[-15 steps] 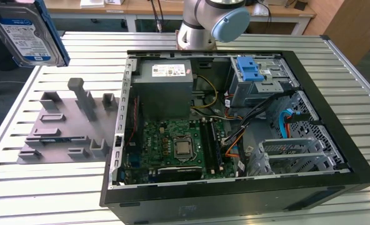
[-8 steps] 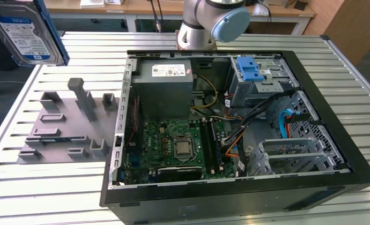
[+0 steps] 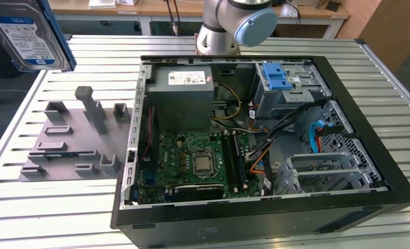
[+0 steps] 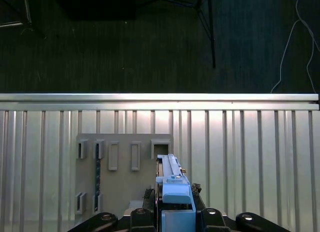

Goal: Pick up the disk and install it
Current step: 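Pick up the disk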

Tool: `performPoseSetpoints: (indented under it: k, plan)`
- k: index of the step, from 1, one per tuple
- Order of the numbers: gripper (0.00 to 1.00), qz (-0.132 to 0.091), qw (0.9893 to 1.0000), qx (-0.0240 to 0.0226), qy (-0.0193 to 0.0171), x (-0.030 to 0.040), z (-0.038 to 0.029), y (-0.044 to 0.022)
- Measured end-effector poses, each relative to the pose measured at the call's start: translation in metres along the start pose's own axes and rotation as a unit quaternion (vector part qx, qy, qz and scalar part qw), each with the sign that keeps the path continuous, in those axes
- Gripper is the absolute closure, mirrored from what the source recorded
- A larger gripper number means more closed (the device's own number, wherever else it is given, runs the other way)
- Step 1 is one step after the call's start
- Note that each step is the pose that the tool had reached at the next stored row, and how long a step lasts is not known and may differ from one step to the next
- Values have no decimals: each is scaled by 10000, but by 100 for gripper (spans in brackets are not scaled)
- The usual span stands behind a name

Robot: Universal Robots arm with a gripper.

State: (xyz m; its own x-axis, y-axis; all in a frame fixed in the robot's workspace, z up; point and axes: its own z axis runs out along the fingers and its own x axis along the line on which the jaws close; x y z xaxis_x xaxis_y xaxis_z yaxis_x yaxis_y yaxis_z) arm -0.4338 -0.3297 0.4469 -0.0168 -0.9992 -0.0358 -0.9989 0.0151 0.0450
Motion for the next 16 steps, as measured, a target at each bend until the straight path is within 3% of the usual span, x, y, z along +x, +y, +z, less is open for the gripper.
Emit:
performPoseSetpoints:
  k: [16]
  plan:
    - [63,0,10000,0,0,-3,-85,4]
